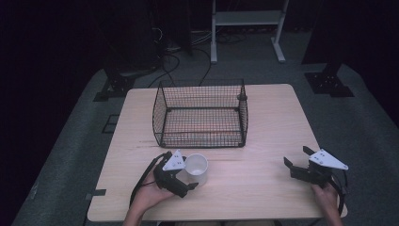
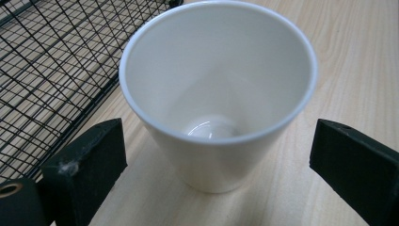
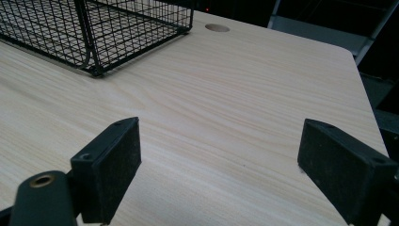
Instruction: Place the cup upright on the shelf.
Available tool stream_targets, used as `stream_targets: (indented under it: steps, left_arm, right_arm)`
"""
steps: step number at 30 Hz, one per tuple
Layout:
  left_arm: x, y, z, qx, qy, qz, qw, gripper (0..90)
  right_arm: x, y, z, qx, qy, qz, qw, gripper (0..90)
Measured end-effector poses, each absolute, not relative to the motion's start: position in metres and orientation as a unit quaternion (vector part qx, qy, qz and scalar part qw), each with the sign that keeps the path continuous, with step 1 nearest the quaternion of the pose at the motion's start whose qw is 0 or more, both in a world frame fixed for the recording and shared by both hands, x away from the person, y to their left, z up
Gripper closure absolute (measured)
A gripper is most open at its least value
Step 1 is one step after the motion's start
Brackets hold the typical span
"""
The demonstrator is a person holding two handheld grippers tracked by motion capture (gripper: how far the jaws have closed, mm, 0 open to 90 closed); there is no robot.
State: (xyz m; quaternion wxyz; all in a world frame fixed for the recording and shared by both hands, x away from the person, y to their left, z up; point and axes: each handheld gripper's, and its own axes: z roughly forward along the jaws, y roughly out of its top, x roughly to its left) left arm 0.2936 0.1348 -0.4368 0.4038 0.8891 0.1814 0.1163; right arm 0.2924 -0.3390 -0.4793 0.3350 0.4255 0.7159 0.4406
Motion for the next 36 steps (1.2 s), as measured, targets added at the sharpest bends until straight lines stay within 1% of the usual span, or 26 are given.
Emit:
stream_targets:
  steps: [4,8,12,14,18,19,20,29,36]
  left_arm:
    - [0.297,0.13,-0.439,0.893,0.179,0.105,0.4,4.4]
    - [0.299,0.124,-0.439,0.898,0.177,0.106,0.388,4.5]
    - [0.302,0.121,-0.437,0.9,0.174,0.101,0.387,6.5]
    - [0.305,0.119,-0.436,0.903,0.171,0.089,0.385,6.8]
    - [0.307,0.117,-0.435,0.905,0.165,0.088,0.383,14.5]
    - [0.307,0.117,-0.435,0.905,0.161,0.088,0.384,18.5]
    - [0.307,0.117,-0.435,0.905,0.163,0.086,0.384,20.4]
    - [0.307,0.115,-0.43,0.907,0.154,0.085,0.382,21.0]
    - [0.308,0.114,-0.416,0.903,0.147,0.104,0.39,20.9]
  right_arm:
    - [0.292,-0.339,-0.479,0.425,0.716,0.441,0.335,13.1]
    - [0.292,-0.339,-0.479,0.424,0.716,0.441,0.336,13.1]
    - [0.292,-0.339,-0.479,0.424,0.717,0.441,0.336,13.1]
    - [0.292,-0.339,-0.479,0.424,0.717,0.441,0.336,13.1]
    - [0.292,-0.339,-0.479,0.423,0.717,0.441,0.336,13.0]
    - [0.292,-0.339,-0.479,0.423,0.717,0.441,0.336,13.1]
    - [0.292,-0.339,-0.479,0.423,0.717,0.441,0.336,13.0]
    - [0.292,-0.339,-0.479,0.423,0.716,0.443,0.336,13.1]
    - [0.292,-0.339,-0.479,0.423,0.716,0.443,0.335,13.1]
